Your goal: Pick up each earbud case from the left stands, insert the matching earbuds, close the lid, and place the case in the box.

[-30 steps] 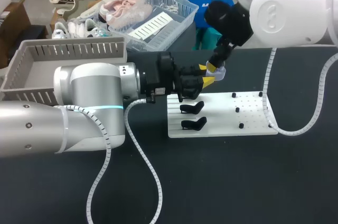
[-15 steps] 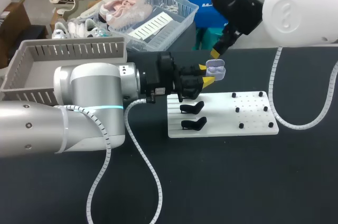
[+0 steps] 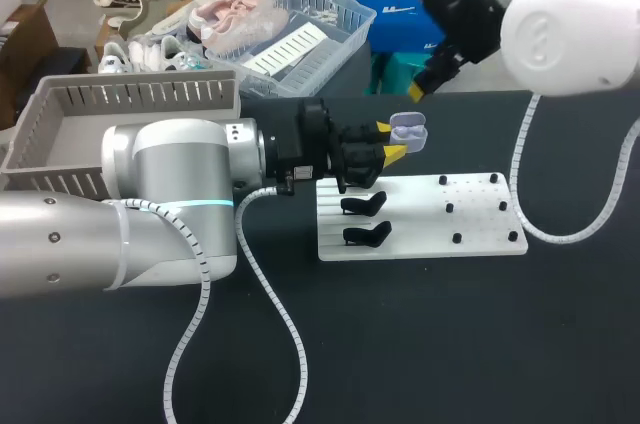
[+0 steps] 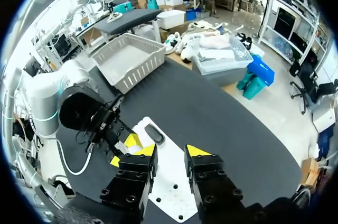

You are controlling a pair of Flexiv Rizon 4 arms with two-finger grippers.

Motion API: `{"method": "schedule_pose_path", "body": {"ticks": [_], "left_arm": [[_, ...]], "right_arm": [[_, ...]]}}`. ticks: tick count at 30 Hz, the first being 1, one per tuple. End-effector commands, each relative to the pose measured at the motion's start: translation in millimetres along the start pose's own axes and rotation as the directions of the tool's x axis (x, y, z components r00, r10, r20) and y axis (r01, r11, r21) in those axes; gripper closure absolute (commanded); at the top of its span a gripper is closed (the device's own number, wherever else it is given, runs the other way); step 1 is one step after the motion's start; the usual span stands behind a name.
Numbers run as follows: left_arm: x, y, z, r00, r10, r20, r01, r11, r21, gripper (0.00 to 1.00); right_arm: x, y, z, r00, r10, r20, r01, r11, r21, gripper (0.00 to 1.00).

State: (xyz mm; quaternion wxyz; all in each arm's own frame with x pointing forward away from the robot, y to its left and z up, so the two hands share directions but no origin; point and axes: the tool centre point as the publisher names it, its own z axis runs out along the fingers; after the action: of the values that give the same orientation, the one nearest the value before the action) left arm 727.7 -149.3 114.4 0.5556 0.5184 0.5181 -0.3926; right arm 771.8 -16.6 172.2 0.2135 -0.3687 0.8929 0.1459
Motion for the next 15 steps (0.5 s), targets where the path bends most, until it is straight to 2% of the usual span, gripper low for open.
{"method": "schedule_pose_path", "body": {"ticks": [1,6,15], "left_arm": [[0.4,-1.2,0,1.000,0.001,0.001,-0.001,1.000,-0.007,1.00],[0.4,-1.2,0,1.000,0.001,0.001,-0.001,1.000,-0.007,1.00],[0.4,-1.2,0,1.000,0.001,0.001,-0.001,1.000,-0.007,1.00]], "right_arm": [[-12,-7,15,1.000,0.003,-0.027,-0.003,1.000,-0.031,0.70],[-7,-5,21,0.999,0.005,-0.051,-0.007,0.999,-0.032,0.70],[5,8,15,0.998,-0.009,-0.055,0.007,0.999,-0.035,0.71]]}}
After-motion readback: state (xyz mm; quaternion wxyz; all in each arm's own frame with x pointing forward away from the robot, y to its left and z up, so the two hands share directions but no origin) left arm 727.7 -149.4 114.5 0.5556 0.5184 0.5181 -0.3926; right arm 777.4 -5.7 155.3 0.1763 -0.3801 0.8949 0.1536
